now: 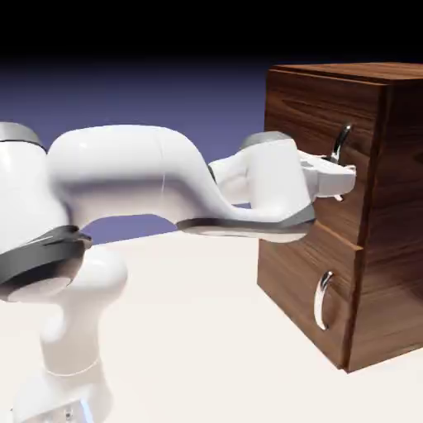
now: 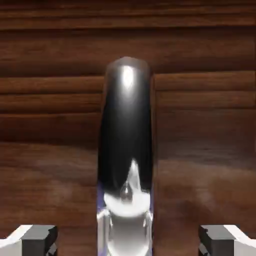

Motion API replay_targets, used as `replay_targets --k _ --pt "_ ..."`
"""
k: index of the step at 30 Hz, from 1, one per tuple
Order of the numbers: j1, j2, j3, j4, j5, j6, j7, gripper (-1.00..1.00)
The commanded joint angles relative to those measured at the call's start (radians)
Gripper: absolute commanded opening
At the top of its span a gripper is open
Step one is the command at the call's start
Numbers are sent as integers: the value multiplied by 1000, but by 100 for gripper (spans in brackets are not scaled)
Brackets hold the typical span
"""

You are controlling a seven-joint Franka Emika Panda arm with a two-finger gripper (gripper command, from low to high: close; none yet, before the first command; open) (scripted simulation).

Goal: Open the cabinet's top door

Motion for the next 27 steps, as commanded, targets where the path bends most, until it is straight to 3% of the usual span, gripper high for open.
replay_targets --k 1,16,27 --pt "-36 5 29 -27 21 -19 1 -100" --pt "-546 -30 549 -368 415 -232 -30 -100" --pt "-649 -207 905 -560 893 -489 -205 -100"
